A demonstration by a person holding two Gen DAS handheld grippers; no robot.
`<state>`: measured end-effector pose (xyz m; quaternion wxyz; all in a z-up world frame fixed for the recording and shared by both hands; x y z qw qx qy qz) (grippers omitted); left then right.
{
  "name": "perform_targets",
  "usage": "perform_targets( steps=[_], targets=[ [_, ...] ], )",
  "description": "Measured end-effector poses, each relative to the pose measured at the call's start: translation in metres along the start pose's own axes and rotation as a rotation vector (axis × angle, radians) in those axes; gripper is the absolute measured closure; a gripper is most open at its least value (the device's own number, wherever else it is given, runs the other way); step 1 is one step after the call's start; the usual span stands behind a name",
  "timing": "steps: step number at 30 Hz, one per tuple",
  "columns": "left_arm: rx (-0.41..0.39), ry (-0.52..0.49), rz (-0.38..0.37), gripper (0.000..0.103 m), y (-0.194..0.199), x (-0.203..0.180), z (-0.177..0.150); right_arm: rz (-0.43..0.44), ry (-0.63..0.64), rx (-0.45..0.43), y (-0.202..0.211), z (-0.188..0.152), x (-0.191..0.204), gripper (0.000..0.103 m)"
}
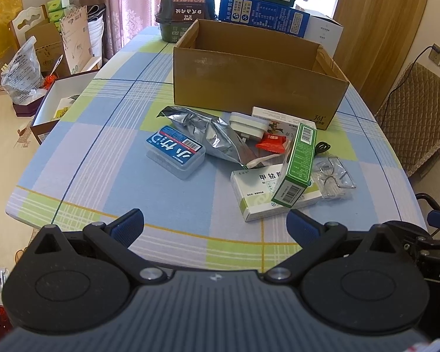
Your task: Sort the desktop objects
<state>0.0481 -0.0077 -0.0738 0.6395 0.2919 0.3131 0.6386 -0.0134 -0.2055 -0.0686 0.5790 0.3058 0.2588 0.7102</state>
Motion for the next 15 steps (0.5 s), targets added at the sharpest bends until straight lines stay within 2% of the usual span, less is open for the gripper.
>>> perform_targets(
  steps=[15],
  targets=[
    [0.003,0.0,-0.008,0.001,0.0004,-0.0023,-0.0003,0.0,0.003,0.003,-0.0006,-0.001,-0.0017,0.002]
  ],
)
Point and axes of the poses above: each gripper's, at about its wrist camera, not at the fingertips, and y roughly against the way its jaws point, x to its left, z to its top, the point moved 8 cm from there along -y, roughly the way its jaws point, and after that the axes turned 5 degrees about z, right-handed, at the moved point
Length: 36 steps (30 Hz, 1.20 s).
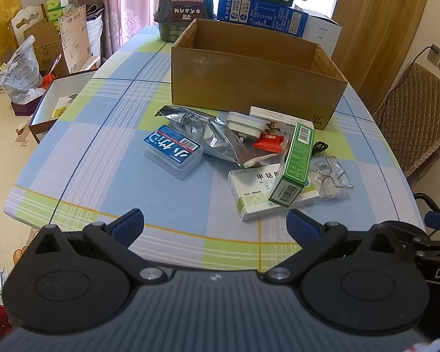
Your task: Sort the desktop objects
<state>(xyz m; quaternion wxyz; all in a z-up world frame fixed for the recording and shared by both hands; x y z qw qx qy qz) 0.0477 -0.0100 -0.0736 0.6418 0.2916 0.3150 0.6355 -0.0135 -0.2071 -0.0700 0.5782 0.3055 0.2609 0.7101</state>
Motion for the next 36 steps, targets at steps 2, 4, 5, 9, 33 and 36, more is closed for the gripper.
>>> perform_targets(
  steps=[2,4,5,9,33,36],
  targets=[
    [0.0,0.0,-0.002,0.001,0.0004,-0.0005,0.0,0.0,-0.002,0.001,-0.0007,-0.0002,-0.0002,0.002],
    [0.001,0.0,-0.003,0.001,0.0006,-0.0009,0.0002,0.0,-0.002,0.001,-0.0006,-0.0006,-0.0006,0.002],
    [0.001,0.0,-0.003,0.001,0.0007,-0.0011,0.0002,0.0,-0.002,0.001,-0.0005,-0.0005,-0.0006,0.002],
    [0.002,-0.001,-0.002,0.001,0.0006,-0.0012,0.0001,0.0,-0.002,0.001,-0.0005,-0.0005,-0.0006,0.002],
    [0.006,-0.019,-0.004,0.001,-0.0005,-0.0033,0.0022,-0.005,0.002,0.005,-0.0024,-0.0005,-0.0026,0.002],
    [0.007,-0.021,-0.005,0.001,-0.0008,-0.0039,0.0026,-0.005,0.002,0.005,-0.0025,-0.0002,-0.0031,0.002]
  ],
)
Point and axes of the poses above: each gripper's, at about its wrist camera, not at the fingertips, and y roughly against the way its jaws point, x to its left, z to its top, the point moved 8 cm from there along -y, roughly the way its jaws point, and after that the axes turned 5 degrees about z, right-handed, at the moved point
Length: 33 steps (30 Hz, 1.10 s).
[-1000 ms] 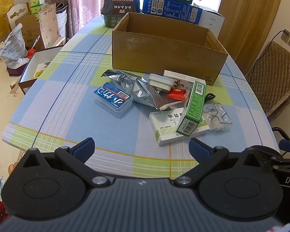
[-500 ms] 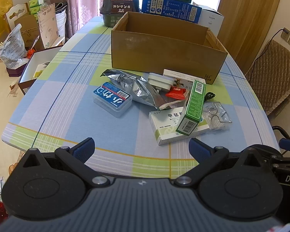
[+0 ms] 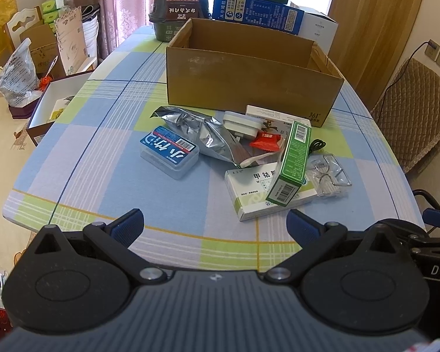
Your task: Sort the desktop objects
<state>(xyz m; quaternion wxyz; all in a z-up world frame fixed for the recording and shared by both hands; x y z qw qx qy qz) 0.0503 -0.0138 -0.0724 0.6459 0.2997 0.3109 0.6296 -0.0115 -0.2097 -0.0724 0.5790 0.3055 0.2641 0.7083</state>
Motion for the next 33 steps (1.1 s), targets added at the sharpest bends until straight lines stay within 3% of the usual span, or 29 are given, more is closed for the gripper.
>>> perform_targets(
  steps=[24,33],
  targets=[
    [-0.001,-0.074,-0.032,0.001,-0.01,-0.021,0.007,-0.028,-0.024,0.003,-0.002,0.006,-0.019,0.002],
    [-0.035,-0.114,-0.045,0.001,-0.016,-0.034,0.01,-0.053,-0.049,0.014,-0.007,0.004,-0.036,0.002]
  ],
)
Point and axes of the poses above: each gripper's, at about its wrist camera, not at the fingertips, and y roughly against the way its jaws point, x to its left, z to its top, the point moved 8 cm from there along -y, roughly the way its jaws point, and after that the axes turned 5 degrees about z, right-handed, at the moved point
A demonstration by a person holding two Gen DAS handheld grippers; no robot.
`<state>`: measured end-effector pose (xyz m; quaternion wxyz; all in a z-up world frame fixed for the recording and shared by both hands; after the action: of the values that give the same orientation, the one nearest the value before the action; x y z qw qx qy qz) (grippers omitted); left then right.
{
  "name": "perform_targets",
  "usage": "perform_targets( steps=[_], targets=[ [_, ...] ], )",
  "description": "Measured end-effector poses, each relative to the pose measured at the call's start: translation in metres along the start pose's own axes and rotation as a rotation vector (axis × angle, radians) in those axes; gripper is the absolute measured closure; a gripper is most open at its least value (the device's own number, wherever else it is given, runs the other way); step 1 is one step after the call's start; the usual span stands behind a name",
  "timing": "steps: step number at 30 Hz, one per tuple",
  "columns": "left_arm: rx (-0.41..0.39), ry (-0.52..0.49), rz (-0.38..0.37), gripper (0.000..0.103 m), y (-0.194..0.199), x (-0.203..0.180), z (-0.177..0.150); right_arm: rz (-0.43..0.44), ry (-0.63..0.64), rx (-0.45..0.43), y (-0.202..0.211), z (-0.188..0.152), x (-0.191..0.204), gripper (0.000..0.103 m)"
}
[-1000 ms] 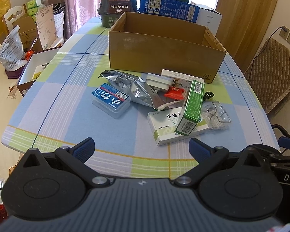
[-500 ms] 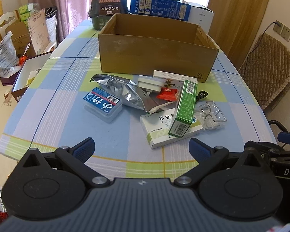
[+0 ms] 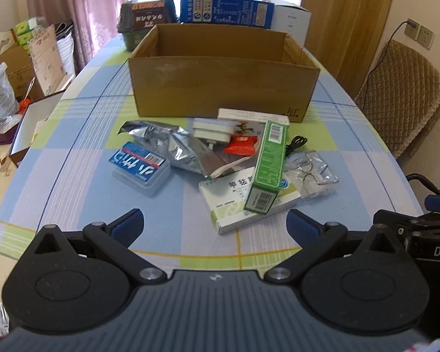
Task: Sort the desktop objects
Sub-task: 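Lower the left tool onto the green medicine box while the right tool approaches the clear bag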
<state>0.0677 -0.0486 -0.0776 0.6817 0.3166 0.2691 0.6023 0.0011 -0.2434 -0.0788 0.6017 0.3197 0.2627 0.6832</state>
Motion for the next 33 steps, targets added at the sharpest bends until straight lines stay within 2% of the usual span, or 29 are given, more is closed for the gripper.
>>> perform_targets(
  steps=[6,10,15,21,22,23,28,33],
  targets=[
    [-0.007,-0.034,-0.018,0.001,-0.005,-0.006,0.006,-0.014,0.001,0.005,-0.008,0.003,-0.008,0.002],
    [0.023,-0.092,-0.083,0.001,-0.014,-0.013,0.011,-0.006,0.002,0.012,-0.018,0.006,-0.011,0.002],
    [0.029,-0.148,-0.075,0.003,-0.028,-0.018,0.018,-0.003,0.001,0.023,-0.036,0.01,-0.013,0.002],
    [0.045,-0.247,-0.103,0.02,-0.05,-0.029,0.02,0.002,-0.003,0.033,-0.061,0.016,-0.021,0.002],
    [0.047,-0.258,-0.109,0.024,-0.053,-0.031,0.021,0.006,-0.003,0.034,-0.065,0.017,-0.023,0.004],
    [0.049,-0.268,-0.115,0.027,-0.056,-0.034,0.021,0.012,-0.001,0.038,-0.07,0.018,-0.024,0.011],
    [0.061,-0.306,-0.155,0.034,-0.07,-0.043,0.021,0.084,-0.01,0.056,-0.09,0.019,-0.026,0.028],
    [0.063,-0.313,-0.18,0.035,-0.077,-0.048,0.021,0.133,0.011,0.072,-0.106,0.021,-0.016,0.032]
  ],
)
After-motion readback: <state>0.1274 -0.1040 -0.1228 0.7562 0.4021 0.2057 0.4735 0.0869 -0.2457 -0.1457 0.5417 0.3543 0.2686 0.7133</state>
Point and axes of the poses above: each gripper's, at about its wrist camera, not at the fingertips, and y roughly against the way its jaws point, x to its left, z to its top, the point moved 8 cm from there along -y, roughly the way its jaws point, and after that the axes turned 5 degrees about z, right-handed, at the moved point
